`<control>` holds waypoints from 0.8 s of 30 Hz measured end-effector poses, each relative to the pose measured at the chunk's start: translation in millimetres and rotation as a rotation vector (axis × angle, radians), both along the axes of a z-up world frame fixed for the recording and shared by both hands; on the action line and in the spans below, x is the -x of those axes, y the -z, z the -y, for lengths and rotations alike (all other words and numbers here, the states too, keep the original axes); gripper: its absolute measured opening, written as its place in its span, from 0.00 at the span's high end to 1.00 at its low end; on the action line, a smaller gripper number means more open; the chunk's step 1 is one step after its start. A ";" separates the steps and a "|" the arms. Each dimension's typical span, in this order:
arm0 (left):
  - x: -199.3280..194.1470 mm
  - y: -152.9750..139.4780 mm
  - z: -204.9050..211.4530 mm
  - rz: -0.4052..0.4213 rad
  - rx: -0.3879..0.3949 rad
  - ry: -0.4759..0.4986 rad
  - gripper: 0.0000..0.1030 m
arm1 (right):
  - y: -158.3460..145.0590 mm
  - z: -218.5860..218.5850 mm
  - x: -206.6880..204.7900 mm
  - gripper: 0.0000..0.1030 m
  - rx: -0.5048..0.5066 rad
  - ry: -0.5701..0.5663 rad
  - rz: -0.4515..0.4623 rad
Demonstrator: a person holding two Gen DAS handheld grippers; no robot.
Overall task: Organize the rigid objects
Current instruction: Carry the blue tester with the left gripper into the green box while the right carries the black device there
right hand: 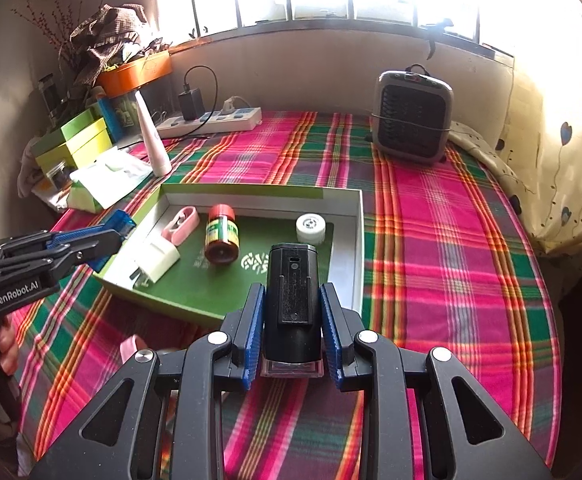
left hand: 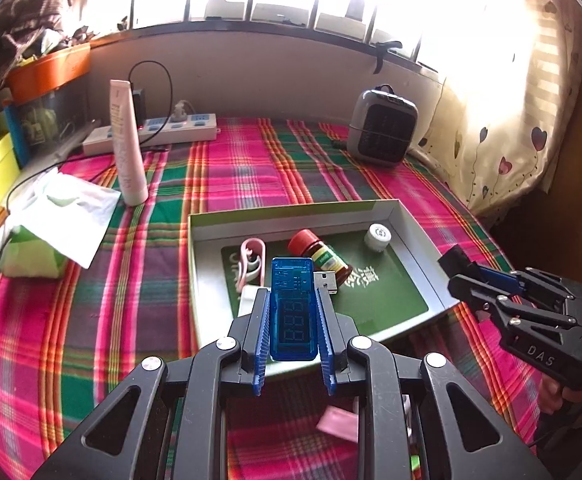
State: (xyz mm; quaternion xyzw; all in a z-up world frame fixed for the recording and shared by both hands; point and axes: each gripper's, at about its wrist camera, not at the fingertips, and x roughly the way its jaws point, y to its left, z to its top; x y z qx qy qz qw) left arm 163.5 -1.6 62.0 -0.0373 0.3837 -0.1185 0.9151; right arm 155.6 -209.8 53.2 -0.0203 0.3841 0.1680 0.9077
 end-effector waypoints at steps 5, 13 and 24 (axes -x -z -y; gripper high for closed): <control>-16.1 1.4 6.3 -0.011 0.018 0.005 0.80 | 6.4 -4.6 -17.0 0.72 0.003 -0.003 -0.021; -41.7 12.4 10.4 -0.057 0.057 -0.006 0.80 | 18.9 -7.2 -37.8 0.72 0.018 -0.001 -0.059; -59.3 25.7 17.0 -0.084 0.037 -0.022 0.80 | 33.3 -17.0 -51.8 0.72 0.058 -0.030 -0.081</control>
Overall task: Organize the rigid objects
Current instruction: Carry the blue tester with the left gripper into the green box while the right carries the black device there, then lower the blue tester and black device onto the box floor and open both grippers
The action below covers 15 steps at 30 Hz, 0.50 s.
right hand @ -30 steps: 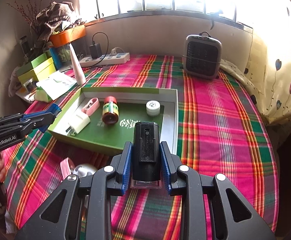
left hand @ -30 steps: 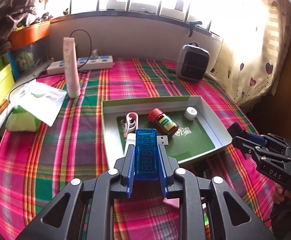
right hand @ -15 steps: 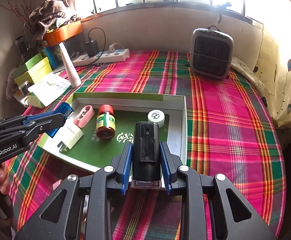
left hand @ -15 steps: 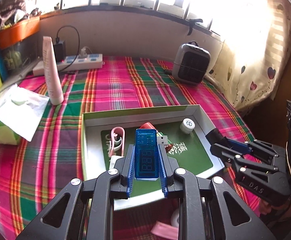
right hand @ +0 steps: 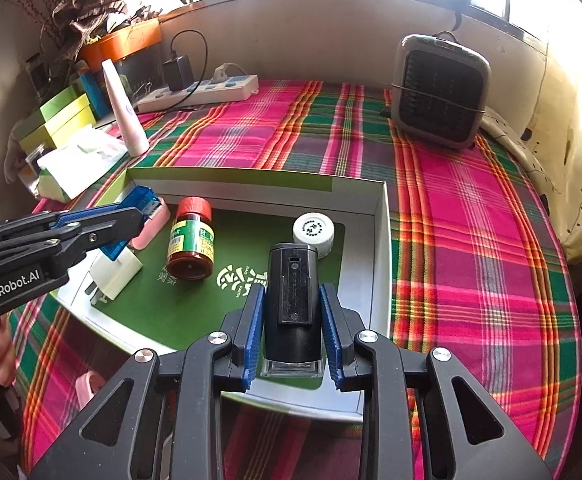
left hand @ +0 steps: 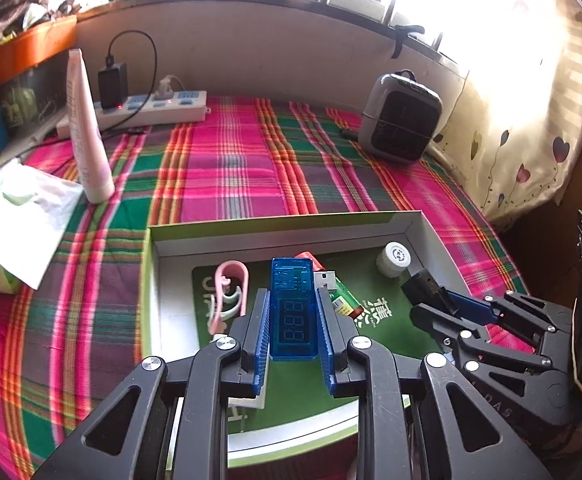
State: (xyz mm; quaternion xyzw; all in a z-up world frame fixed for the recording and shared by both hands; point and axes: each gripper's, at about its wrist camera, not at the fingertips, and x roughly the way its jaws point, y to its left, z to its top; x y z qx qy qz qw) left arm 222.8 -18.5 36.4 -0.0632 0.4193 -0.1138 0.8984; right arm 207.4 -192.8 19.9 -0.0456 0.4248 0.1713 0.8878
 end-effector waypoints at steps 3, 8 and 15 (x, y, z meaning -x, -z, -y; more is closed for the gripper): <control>-2.5 3.6 2.2 -0.005 -0.009 -0.002 0.80 | 2.7 -2.1 -2.1 0.72 0.020 -0.005 0.003; -6.6 9.0 4.8 -0.017 -0.004 -0.003 0.80 | 5.7 -1.3 -6.6 0.72 0.031 0.006 0.003; -11.2 13.1 8.0 -0.028 0.006 -0.004 0.80 | 8.9 -1.5 -9.4 0.72 0.048 0.013 0.009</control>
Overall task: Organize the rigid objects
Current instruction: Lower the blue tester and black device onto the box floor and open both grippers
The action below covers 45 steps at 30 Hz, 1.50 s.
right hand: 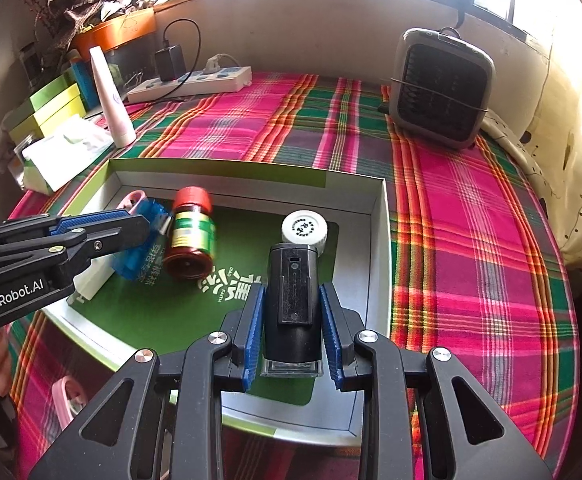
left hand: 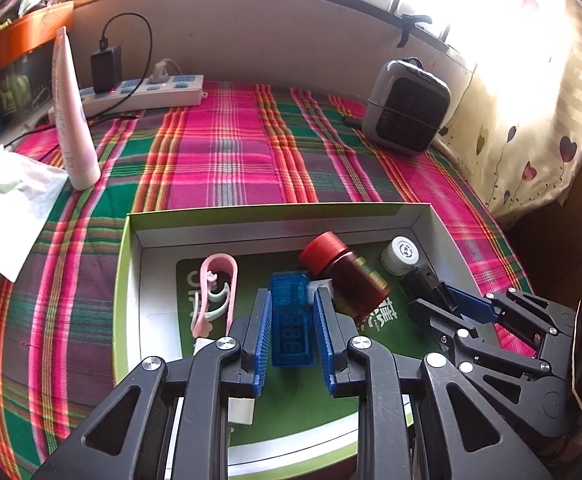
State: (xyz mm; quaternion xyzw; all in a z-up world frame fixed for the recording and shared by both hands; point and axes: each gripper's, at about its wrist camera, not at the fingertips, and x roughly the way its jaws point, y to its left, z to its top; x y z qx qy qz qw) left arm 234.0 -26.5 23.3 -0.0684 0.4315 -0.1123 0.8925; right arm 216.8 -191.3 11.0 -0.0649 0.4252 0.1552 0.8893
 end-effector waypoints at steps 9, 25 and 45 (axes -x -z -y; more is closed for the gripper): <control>-2.6 3.5 3.5 -0.006 -0.013 0.003 0.80 | 1.6 -1.7 -0.9 0.72 0.015 -0.003 0.011; -5.1 7.2 3.5 -0.021 -0.014 0.001 0.80 | 3.3 -2.5 -2.4 0.72 0.010 -0.008 0.016; -0.9 5.8 0.9 -0.019 -0.018 -0.009 0.79 | 2.1 -0.9 0.1 0.72 -0.001 0.004 0.025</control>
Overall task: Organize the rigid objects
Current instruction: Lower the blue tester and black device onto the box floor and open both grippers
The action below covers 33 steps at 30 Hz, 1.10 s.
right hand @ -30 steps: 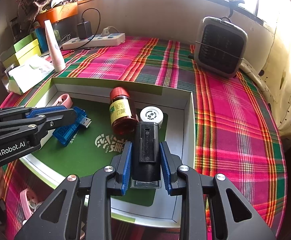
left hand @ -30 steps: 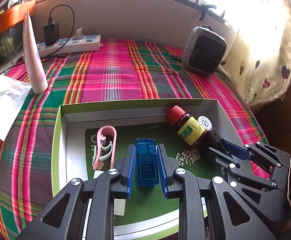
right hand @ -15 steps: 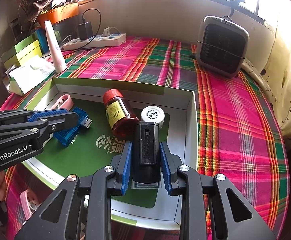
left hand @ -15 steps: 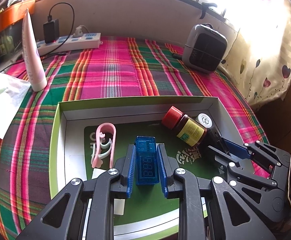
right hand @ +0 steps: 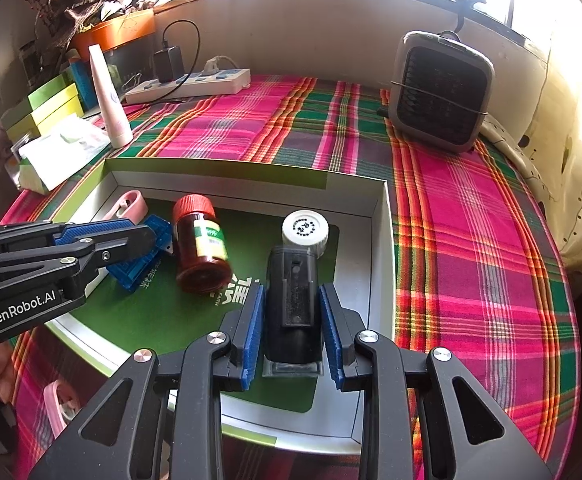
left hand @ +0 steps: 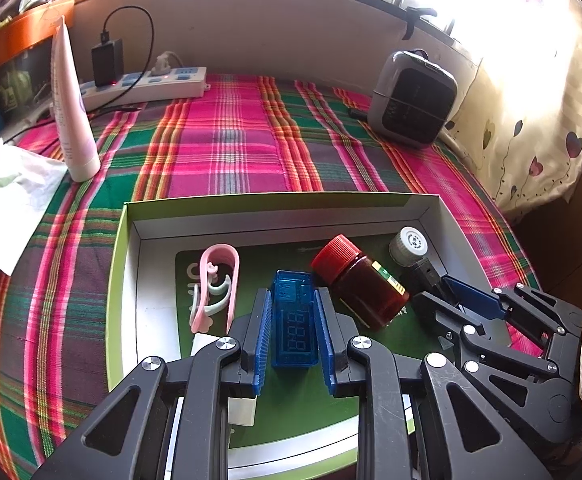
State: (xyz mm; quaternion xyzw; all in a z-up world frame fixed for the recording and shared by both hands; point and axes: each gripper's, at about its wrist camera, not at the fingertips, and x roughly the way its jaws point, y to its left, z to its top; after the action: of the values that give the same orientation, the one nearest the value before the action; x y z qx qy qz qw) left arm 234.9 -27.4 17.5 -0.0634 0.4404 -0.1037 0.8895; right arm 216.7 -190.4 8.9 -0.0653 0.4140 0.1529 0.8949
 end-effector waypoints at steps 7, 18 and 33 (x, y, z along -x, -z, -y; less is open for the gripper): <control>2.2 -1.6 -1.8 0.003 0.001 -0.006 0.79 | -1.4 1.3 1.8 0.64 0.000 0.009 0.010; 8.6 -7.2 -1.7 0.027 -0.027 -0.014 0.75 | -4.5 0.5 6.9 0.56 -0.007 0.016 0.023; 24.3 -15.7 -1.9 0.066 -0.060 -0.022 0.71 | -7.4 -2.0 15.8 0.55 -0.013 0.028 0.033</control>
State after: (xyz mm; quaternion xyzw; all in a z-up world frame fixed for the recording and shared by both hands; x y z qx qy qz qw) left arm 210.6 -25.4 33.2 -0.0383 0.4131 -0.0827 0.9061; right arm 200.8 -188.5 16.3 -0.0564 0.3991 0.1418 0.9041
